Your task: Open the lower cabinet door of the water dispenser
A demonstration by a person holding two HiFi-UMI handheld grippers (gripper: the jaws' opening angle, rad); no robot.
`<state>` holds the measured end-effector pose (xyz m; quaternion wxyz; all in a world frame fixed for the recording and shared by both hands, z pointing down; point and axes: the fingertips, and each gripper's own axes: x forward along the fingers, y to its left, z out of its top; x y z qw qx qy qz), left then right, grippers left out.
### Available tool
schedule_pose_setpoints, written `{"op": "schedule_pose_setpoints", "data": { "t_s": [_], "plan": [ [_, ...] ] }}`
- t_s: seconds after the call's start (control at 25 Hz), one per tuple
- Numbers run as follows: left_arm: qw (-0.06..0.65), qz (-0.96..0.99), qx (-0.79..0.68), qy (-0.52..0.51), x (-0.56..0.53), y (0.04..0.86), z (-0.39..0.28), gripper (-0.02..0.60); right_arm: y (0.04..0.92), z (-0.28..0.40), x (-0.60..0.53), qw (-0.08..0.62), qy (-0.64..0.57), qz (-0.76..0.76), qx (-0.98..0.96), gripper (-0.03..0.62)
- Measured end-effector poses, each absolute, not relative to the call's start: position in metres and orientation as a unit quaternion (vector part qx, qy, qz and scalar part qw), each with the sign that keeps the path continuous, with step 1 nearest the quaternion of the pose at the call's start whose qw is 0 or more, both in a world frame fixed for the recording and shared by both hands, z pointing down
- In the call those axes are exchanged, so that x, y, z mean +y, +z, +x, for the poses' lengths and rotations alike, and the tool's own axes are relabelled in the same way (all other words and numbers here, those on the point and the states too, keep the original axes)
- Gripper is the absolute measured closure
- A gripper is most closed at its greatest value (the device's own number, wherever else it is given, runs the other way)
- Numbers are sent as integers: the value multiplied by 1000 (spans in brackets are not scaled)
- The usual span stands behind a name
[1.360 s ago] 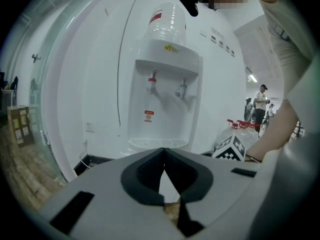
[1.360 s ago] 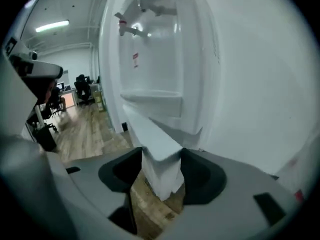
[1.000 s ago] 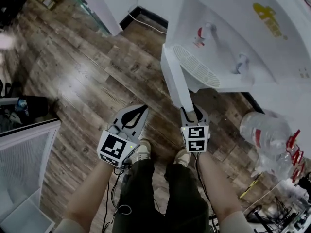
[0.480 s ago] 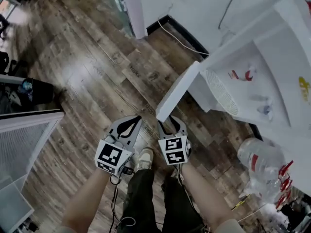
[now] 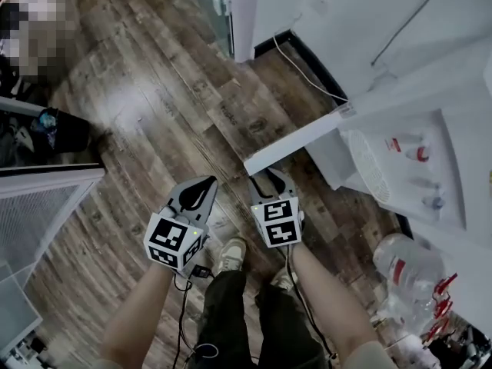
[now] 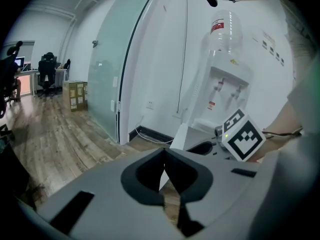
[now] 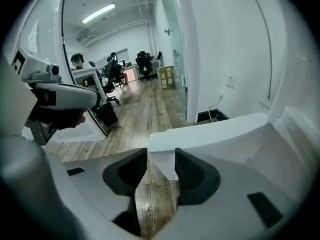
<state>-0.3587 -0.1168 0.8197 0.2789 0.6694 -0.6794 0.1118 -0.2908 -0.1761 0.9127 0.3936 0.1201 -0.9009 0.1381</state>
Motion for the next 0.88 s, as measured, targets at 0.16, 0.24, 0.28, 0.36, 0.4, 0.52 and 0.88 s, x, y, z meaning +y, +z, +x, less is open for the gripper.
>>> {"op": "schedule_pose_setpoints", "data": {
  "t_s": [0.16, 0.24, 0.28, 0.36, 0.4, 0.52, 0.88],
  "plan": [
    [278, 675, -673, 118, -122, 800, -357, 575, 886, -277, -187, 372, 148, 154, -903, 500],
    [272, 682, -666, 128, -125, 786, -352, 575, 869, -265, -193, 366, 150, 168, -903, 516],
    [270, 685, -664, 131, -126, 778, -349, 575, 861, -258, -196, 365, 153, 175, -902, 518],
    [265, 687, -663, 132, -128, 760, -347, 575, 843, -242, -203, 361, 161, 189, -899, 533],
    [263, 687, -664, 132, -130, 751, -347, 575, 833, -234, -208, 358, 163, 197, -898, 537],
    [258, 691, -663, 131, -137, 723, -339, 575, 803, -203, -222, 348, 165, 228, -894, 549],
    [225, 732, -626, 149, -140, 623, -284, 575, 673, -95, -241, 275, 200, 336, -879, 587]
  ]
}}
